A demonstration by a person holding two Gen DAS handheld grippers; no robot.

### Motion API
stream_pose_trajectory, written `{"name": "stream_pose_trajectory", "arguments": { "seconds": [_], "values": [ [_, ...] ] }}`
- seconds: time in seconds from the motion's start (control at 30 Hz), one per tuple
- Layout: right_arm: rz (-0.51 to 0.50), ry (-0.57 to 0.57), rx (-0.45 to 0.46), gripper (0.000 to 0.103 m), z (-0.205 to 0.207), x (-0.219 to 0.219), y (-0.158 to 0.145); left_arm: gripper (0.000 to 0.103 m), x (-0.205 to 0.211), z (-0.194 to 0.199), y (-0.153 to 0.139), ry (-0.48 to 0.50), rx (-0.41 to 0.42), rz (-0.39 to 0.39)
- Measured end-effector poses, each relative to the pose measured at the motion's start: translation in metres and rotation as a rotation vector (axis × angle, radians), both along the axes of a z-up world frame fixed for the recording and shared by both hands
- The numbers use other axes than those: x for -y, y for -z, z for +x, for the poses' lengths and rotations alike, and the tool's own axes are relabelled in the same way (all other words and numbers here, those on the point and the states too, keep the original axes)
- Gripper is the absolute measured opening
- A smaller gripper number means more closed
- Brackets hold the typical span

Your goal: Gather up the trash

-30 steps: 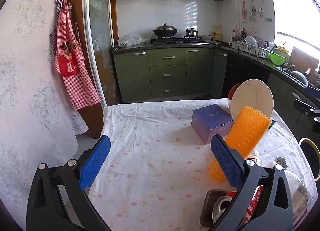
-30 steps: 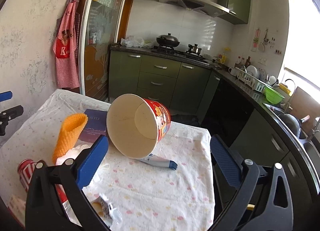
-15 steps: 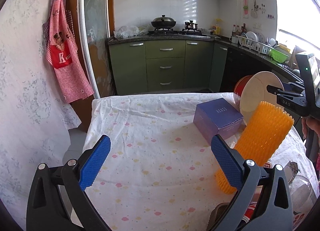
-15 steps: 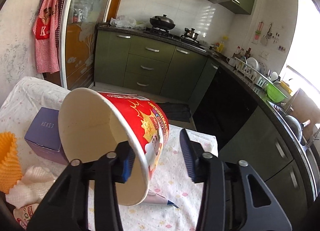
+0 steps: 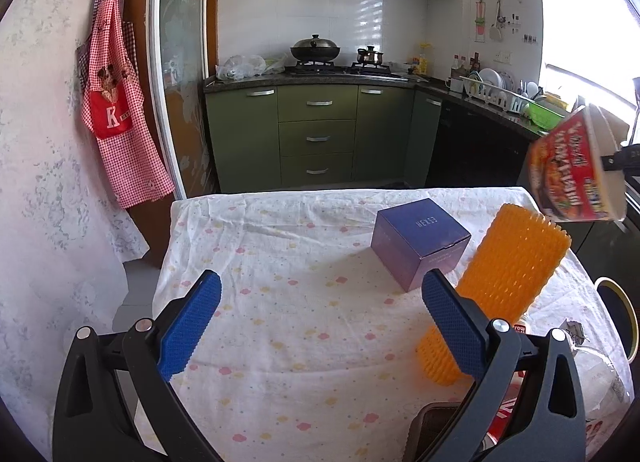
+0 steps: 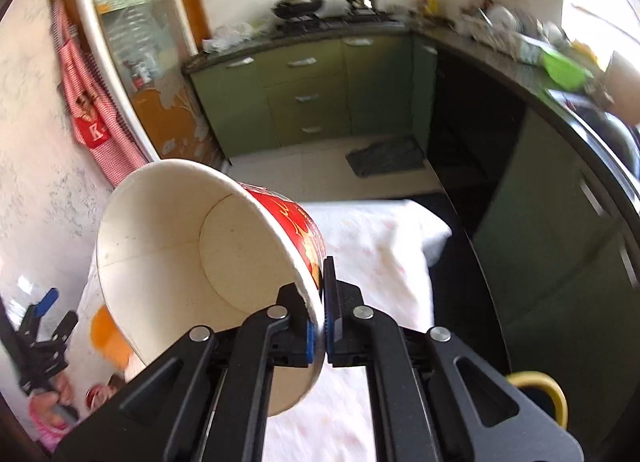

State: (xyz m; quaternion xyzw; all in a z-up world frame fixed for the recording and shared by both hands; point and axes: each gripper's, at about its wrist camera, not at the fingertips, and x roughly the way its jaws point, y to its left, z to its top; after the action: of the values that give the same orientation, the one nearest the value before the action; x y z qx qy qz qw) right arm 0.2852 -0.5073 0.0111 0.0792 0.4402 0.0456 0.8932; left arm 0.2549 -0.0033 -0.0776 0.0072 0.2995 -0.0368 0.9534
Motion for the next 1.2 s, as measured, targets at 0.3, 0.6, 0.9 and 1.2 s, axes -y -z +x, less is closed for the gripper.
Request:
{"name": "stream_pose_trajectory", "arguments": {
  "seconds": [0.3,0.6,0.9,1.2],
  "values": [
    [0.052,0.364,-0.339,0.005,-0.112,0.171,0.06,0.099,0.012,-0.004,0.0,0.043,0.002,-0.004],
    [0.133,0.481,-0.495,0.022,-0.115,0.218,0.15,0.099,0.013,0.001,0.005,0.051,-0.015,-0.006],
    [0.13,0.384,-0.41,0.033,-0.122,0.2,0.127,0.099,0.011,0.003,0.002,0.071,-0.039,-0.031],
    [0.154,0.212,-0.337,0.036,-0.127,0.152,0.09,0.099,0.018,0.025,-0.036,0.17,-0.073,-0.001]
  ]
}}
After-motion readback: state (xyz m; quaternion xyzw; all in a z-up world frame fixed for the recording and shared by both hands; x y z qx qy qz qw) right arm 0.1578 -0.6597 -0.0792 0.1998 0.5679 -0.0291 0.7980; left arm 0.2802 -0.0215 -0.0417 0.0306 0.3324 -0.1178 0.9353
